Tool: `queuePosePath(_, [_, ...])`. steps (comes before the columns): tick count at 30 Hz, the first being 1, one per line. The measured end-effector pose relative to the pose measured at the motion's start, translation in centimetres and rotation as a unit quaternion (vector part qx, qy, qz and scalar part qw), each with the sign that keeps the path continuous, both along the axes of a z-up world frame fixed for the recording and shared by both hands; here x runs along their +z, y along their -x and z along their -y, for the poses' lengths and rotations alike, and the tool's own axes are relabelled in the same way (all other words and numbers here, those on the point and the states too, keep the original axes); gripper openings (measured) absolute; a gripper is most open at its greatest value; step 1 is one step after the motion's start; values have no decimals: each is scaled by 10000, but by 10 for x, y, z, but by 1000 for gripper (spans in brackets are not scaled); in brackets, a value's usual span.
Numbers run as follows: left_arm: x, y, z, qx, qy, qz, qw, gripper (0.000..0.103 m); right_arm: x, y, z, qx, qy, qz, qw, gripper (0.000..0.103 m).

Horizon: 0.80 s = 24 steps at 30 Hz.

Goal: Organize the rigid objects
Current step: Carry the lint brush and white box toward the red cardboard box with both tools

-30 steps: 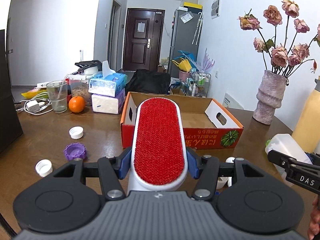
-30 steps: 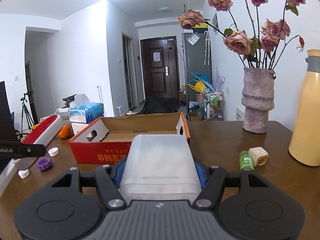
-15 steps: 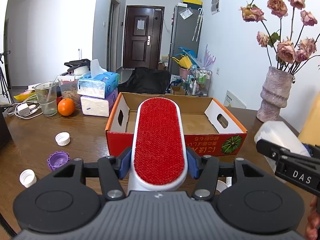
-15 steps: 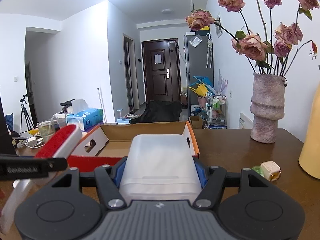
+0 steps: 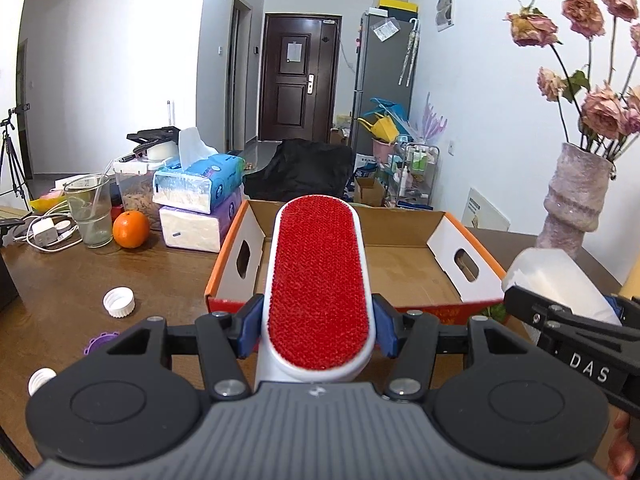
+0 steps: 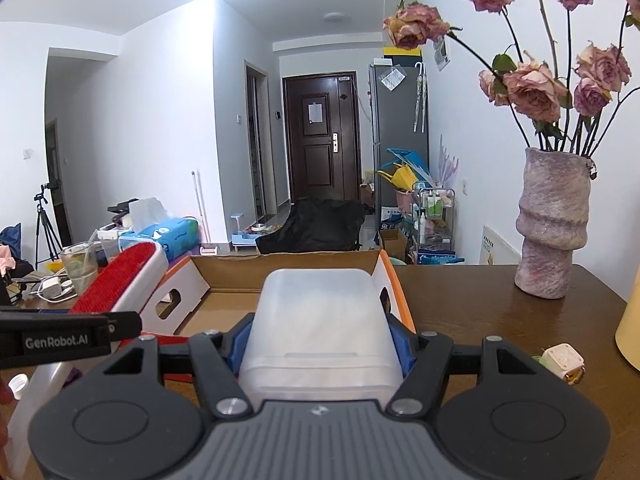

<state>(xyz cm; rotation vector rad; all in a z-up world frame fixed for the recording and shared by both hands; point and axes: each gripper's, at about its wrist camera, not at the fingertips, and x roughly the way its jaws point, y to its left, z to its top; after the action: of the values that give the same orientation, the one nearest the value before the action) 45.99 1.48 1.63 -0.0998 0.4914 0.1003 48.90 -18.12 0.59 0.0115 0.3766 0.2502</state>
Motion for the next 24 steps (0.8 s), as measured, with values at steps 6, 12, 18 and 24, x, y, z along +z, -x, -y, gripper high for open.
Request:
queuePosePath(6, [1,-22,-5,95,75,21,9999,57,-2,-23,-3,-40,-15,-62,10000,65])
queuePosePath(12, [-3,-49,-3,111,111,-51,9999,57,-5,-46,-10,-33,-26,-109,9999,65])
queuePosePath(18, [-10,-74,1,121,63,-153,9998,57,-6,-69,-16,-3,-41,-135,9999,65])
queuePosePath(24, [-12,-94,-1,162,50,-186,9997,57,-7,-90,-21,21,-5,-171,9999,65])
